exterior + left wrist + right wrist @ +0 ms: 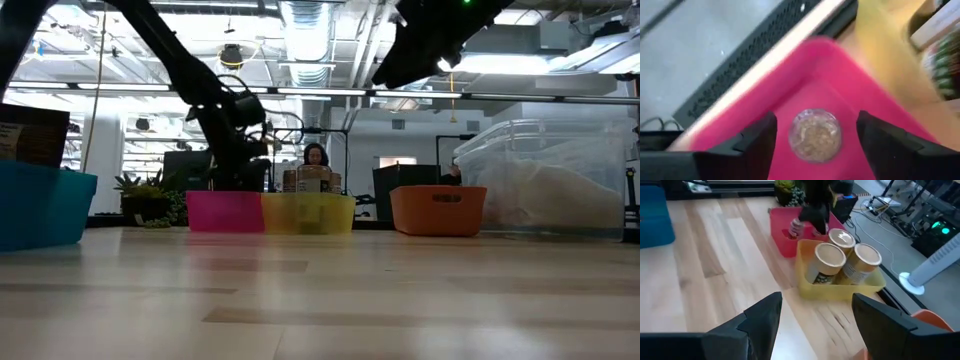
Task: Sort spices by type
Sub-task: Put the brown seasoning bottle into the red bin, then return to Home Position
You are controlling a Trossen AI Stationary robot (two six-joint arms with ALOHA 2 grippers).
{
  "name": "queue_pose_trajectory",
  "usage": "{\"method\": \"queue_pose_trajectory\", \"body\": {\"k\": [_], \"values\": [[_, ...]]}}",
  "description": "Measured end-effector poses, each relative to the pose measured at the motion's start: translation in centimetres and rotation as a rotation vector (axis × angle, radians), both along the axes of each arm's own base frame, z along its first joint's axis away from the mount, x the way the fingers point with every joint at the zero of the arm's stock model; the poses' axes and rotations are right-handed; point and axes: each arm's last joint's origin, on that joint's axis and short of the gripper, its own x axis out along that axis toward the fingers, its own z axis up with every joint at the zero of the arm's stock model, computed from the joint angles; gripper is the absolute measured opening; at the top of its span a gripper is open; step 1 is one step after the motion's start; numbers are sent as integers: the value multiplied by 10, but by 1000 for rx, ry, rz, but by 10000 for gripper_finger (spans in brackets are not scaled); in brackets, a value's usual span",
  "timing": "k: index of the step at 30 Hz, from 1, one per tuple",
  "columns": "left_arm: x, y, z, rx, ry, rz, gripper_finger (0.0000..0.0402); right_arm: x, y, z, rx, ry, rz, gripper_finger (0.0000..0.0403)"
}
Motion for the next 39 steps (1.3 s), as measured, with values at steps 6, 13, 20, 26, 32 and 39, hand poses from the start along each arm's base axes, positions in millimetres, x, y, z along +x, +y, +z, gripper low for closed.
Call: {"method": "queue_pose_trajectory", "body": {"k": [6, 13, 20, 26, 32, 39], "values": [[-12, -23, 43, 70, -23, -58, 262, -28, -6, 3, -7, -15, -34, 276], [-28, -94, 67, 199, -186, -218, 250, -84, -24, -12, 22, -149, -24, 276], [-56, -162, 61, 261, -411, -386, 249, -106, -23, -14, 32, -340, 216, 276], [-84, -196, 56, 267, -555, -435, 249, -119, -30, -33, 24, -331, 204, 276], [-107, -216, 60, 301, -646, -479, 249, -132, -39, -43, 41, -402, 244, 276], [-126, -234, 65, 327, -653, -480, 249, -150, -41, -54, 40, -468, 263, 276]]}}
